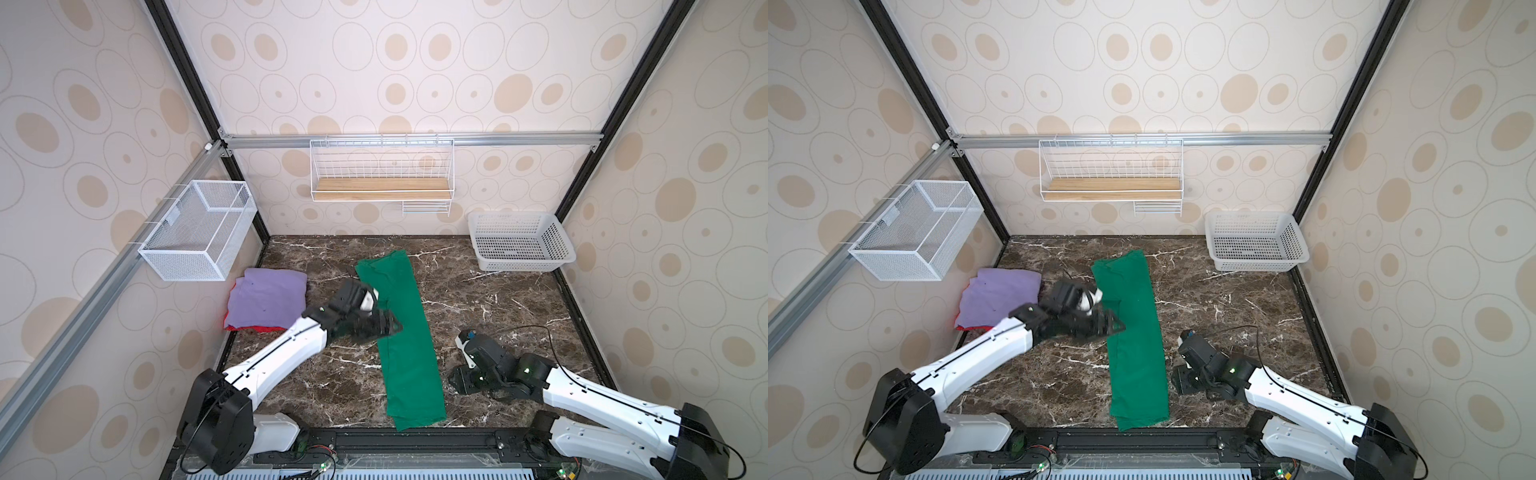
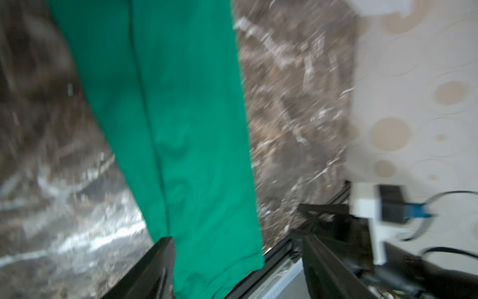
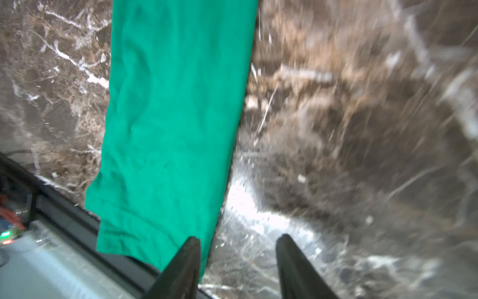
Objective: Fold and stack t-shirts
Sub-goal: Adjust the T-shirt at the center of the board, then fold the T-shirt.
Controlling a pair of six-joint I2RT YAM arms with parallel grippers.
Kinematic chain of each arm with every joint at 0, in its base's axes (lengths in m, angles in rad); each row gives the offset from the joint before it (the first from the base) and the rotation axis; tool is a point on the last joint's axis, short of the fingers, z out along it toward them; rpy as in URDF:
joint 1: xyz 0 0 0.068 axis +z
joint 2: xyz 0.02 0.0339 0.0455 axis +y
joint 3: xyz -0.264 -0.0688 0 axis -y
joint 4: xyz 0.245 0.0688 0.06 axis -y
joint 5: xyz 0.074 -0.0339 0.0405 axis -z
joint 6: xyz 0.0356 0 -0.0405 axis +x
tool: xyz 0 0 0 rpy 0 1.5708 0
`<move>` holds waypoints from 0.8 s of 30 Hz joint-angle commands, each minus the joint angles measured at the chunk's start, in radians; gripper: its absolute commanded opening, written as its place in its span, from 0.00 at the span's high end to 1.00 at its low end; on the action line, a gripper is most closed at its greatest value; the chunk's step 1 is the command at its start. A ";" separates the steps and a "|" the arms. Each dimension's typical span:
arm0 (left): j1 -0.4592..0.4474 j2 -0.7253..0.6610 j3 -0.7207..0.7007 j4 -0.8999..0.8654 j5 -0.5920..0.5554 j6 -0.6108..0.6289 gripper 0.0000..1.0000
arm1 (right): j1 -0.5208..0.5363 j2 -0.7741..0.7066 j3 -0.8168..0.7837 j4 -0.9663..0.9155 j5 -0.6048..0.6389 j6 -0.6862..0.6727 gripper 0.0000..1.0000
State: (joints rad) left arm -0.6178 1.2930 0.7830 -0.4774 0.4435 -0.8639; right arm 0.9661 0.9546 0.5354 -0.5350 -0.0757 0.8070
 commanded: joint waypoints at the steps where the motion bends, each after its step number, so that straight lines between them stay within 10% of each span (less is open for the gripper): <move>1: -0.129 -0.052 -0.144 0.028 -0.174 -0.185 0.19 | -0.006 -0.006 -0.022 0.042 -0.133 0.015 0.43; 18: -0.380 0.031 -0.265 0.120 -0.169 -0.347 0.21 | -0.006 0.273 -0.063 0.254 -0.290 0.055 0.47; 24: -0.479 0.084 -0.255 0.116 -0.135 -0.407 0.37 | -0.006 0.317 -0.071 0.273 -0.342 0.059 0.48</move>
State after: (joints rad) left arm -1.0496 1.3186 0.5571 -0.2729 0.2935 -1.2198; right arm 0.9634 1.2438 0.4820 -0.2638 -0.3832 0.8577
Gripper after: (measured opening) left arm 0.654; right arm 0.525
